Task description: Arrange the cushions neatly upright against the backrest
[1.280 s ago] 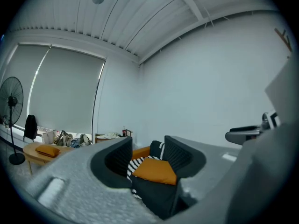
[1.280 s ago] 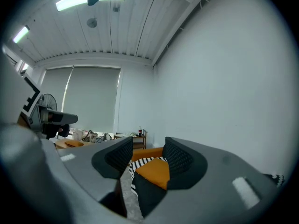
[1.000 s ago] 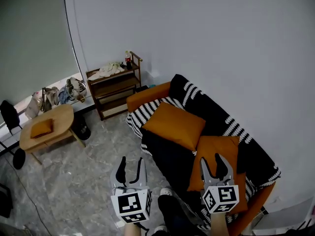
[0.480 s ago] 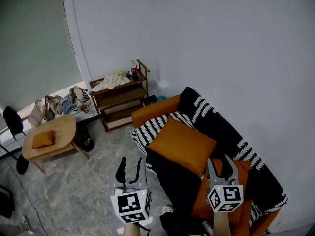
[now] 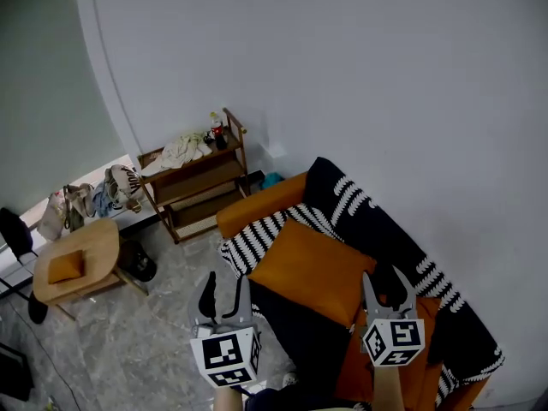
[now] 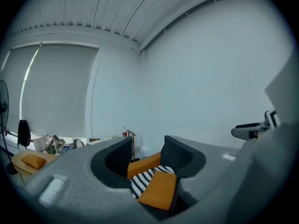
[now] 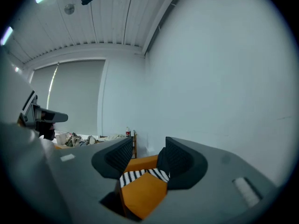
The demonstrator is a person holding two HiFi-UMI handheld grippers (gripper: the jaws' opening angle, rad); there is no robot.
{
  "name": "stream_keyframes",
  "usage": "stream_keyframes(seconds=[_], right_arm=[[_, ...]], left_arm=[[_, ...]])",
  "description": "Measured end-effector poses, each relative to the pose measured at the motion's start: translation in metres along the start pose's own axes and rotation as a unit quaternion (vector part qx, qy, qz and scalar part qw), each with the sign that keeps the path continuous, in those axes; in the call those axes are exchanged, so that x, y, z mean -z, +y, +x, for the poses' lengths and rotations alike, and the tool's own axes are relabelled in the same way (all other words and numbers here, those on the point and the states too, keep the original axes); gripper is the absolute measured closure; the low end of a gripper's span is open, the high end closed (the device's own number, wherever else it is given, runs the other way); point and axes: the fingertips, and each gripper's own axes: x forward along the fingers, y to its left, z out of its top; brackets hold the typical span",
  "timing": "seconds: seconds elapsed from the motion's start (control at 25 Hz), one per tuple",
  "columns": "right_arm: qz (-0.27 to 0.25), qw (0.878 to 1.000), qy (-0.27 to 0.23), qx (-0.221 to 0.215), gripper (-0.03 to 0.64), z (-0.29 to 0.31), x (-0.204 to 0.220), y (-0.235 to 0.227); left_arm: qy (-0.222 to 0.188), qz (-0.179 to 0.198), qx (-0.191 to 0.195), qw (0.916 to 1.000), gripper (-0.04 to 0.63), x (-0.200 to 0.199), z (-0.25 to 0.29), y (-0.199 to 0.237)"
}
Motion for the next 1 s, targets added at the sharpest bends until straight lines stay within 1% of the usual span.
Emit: stream_keyframes(seconds=[0.32,0.68,0.84,1.0], right_arm=[[0.006,0.999,0.025,0.033,0.402,0.041,0.019,-0.032],[0.016,0.994,0.058,0.095,0.4,0.088,0.048,-0.073],[0.023,0.989,0.069,0.127,0.4,0.12,0.059,-0.091],[0.037,0.982,0.086,0.165,0.399,0.154,0.071,-0.114]], left_arm=[[0.031,0.001,0.029,0.9991,0.376,0.02,0.07,-0.01],[0.063,0.007,0.074,0.9953,0.376,0.041,0.165,-0.017],[0.077,0.011,0.102,0.9918,0.376,0.049,0.222,-0.019],[0.102,0.021,0.137,0.9851,0.376,0.059,0.286,-0.027]])
